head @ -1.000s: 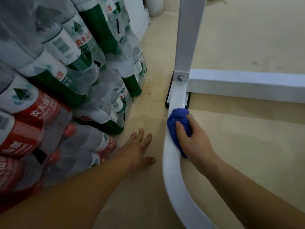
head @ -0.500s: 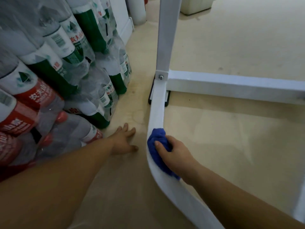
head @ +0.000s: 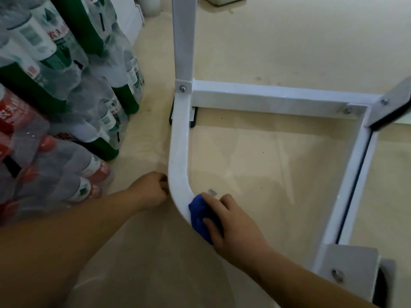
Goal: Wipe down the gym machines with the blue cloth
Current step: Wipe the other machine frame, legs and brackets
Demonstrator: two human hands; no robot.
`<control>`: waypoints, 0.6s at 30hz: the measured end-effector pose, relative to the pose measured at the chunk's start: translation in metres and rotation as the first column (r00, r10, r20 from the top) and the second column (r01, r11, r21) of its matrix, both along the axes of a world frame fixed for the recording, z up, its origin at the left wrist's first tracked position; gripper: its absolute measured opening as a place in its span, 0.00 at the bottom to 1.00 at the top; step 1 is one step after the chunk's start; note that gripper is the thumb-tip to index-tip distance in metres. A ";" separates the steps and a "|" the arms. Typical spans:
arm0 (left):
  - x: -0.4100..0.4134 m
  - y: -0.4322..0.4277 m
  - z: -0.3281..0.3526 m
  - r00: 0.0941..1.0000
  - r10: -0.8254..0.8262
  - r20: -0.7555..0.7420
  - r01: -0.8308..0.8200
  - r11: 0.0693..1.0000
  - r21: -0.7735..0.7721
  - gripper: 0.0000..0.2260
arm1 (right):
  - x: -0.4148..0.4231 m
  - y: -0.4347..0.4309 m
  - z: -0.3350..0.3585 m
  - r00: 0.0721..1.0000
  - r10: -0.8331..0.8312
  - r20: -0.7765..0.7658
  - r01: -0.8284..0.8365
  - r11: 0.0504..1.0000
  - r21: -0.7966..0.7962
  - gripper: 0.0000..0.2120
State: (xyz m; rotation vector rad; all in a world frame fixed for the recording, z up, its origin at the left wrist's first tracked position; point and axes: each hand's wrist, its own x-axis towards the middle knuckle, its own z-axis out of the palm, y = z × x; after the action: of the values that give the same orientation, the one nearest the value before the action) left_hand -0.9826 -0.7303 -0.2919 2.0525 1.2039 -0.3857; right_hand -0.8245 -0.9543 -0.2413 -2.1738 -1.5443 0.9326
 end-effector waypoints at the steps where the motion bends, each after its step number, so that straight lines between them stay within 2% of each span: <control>1: -0.005 0.000 -0.004 0.998 -0.039 -0.043 0.039 0.999 0.005 0.11 | -0.004 0.003 0.000 1.000 -0.007 -0.003 0.008 0.999 0.046 0.23; 4: -0.017 -0.005 -0.016 0.978 -0.183 -0.099 0.186 0.982 0.020 0.23 | -0.012 0.011 0.001 0.997 -0.067 -0.037 0.070 0.995 0.074 0.21; 7: -0.027 -0.003 -0.018 0.976 -0.195 -0.100 0.195 0.981 -0.006 0.29 | -0.014 0.000 0.001 0.999 -0.035 -0.030 0.037 0.997 0.064 0.22; 9: -0.032 -0.004 -0.019 0.969 -0.215 -0.120 0.214 0.977 -0.020 0.33 | -0.006 -0.016 0.000 0.998 -0.054 0.011 0.054 0.998 -0.013 0.21; 11: -0.034 -0.008 -0.021 0.969 -0.216 -0.120 0.217 0.976 -0.001 0.36 | 0.008 -0.032 0.001 0.982 -0.146 0.122 0.163 0.977 -0.139 0.20; 13: -0.035 -0.013 -0.025 0.970 -0.216 -0.108 0.220 0.975 0.025 0.38 | 0.017 -0.038 0.004 0.961 -0.204 0.185 0.247 0.936 -0.249 0.26; 15: -0.034 -0.013 -0.025 0.970 -0.222 -0.101 0.228 0.972 0.054 0.39 | 0.014 -0.027 0.006 0.961 -0.246 0.123 0.271 0.922 -0.276 0.28; 18: -0.034 -0.014 -0.022 0.970 -0.222 -0.104 0.229 0.972 0.059 0.38 | -0.009 0.006 0.005 0.968 -0.250 -0.008 0.243 0.948 -0.207 0.20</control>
State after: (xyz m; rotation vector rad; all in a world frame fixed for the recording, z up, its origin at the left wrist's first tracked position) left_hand -1.0168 -0.7438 -0.3144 2.2635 1.0549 -0.5630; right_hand -0.8334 -0.9480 -0.2367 -2.4084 -1.1692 1.0774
